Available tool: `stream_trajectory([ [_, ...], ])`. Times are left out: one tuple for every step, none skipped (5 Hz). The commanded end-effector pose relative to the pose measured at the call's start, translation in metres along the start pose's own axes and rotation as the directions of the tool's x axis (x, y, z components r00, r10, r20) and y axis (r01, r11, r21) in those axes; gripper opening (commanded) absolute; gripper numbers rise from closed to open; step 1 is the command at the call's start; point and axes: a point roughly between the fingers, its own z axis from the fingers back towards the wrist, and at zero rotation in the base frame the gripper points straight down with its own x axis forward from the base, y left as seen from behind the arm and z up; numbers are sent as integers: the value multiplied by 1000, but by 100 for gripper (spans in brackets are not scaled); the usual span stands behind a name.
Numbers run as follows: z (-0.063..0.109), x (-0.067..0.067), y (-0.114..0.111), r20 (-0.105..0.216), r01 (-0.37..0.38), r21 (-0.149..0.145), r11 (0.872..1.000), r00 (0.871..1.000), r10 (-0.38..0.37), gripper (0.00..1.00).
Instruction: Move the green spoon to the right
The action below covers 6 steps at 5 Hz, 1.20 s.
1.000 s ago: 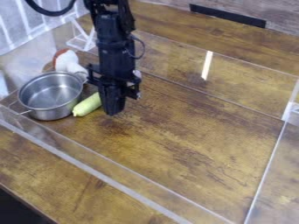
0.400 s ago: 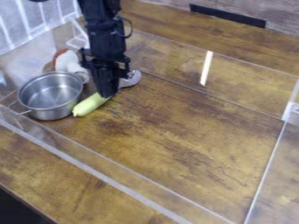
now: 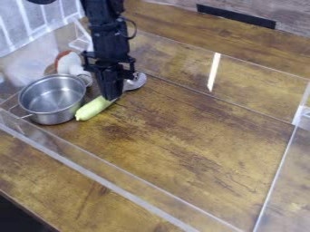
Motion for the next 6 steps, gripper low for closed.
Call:
stream_trajectory([
  [12, 7, 5, 50, -55, 1, 998, 997, 55, 0],
  [30, -5, -7, 69, -90, 0, 996, 994, 90, 0],
  [49, -18, -19, 94, -129, -3, 992, 987, 128, 0],
  [78, -18, -39, 123, -100, 13, 995, 988, 98, 0],
  [78, -15, -42, 118, -83, 18, 996, 990, 80, 0],
  [60, -20, -27, 106, -116, 19, 993, 988, 114, 100],
])
